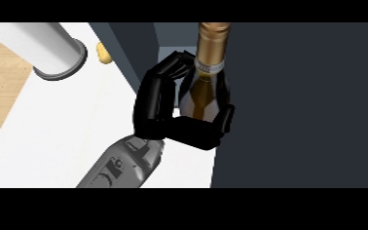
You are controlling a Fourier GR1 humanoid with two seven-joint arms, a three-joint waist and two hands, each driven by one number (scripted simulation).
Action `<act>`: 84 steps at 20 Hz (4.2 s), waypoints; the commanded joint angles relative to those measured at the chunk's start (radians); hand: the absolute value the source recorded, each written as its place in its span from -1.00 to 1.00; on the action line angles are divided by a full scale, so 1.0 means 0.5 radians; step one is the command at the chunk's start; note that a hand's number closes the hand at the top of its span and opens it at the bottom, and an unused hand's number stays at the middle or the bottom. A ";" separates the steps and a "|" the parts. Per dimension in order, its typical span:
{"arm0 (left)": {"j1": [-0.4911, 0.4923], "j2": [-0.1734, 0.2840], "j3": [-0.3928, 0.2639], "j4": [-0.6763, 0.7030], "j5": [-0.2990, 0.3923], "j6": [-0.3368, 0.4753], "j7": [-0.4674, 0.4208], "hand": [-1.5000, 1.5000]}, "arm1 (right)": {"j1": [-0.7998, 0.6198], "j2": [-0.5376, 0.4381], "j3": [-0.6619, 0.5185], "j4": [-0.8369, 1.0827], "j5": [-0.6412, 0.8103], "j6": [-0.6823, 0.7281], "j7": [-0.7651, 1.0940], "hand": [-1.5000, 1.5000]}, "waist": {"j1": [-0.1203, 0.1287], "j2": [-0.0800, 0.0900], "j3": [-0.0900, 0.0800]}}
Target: Pick up the wine, place it into the cabinet and close the cabinet
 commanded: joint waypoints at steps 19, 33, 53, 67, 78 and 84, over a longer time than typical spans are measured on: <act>0.003 -0.001 -0.039 0.565 0.347 0.091 -0.623 1.00 | 0.231 -0.056 -0.123 -0.371 -0.258 0.090 0.087 -1.00 | -0.010 -0.002 0.001; -0.091 -0.001 0.058 1.015 0.333 0.095 -0.955 1.00 | 0.059 0.011 0.039 -0.292 -0.062 -0.033 0.116 -1.00 | -0.001 0.001 -0.001; -0.533 0.000 0.487 1.788 0.536 -0.270 -1.130 1.00 | 0.008 0.067 0.061 -0.071 -0.067 0.025 -0.030 -1.00 | -0.008 0.009 -0.001; -1.002 0.000 0.625 2.300 0.548 -0.163 -1.320 1.00 | 0.061 0.014 -0.028 -0.206 -0.214 0.057 0.073 -1.00 | -0.039 0.013 0.000; -1.197 0.000 0.817 2.699 0.688 -0.221 -1.533 1.00 | -0.013 0.019 -0.040 0.003 -0.188 0.110 -0.073 -1.00 | -0.091 0.038 -0.001; -1.193 -0.001 0.993 2.757 0.824 -0.323 -1.590 1.00 | 0.030 0.092 0.095 -0.108 -0.102 0.065 -0.023 -1.00 | -0.114 0.043 -0.003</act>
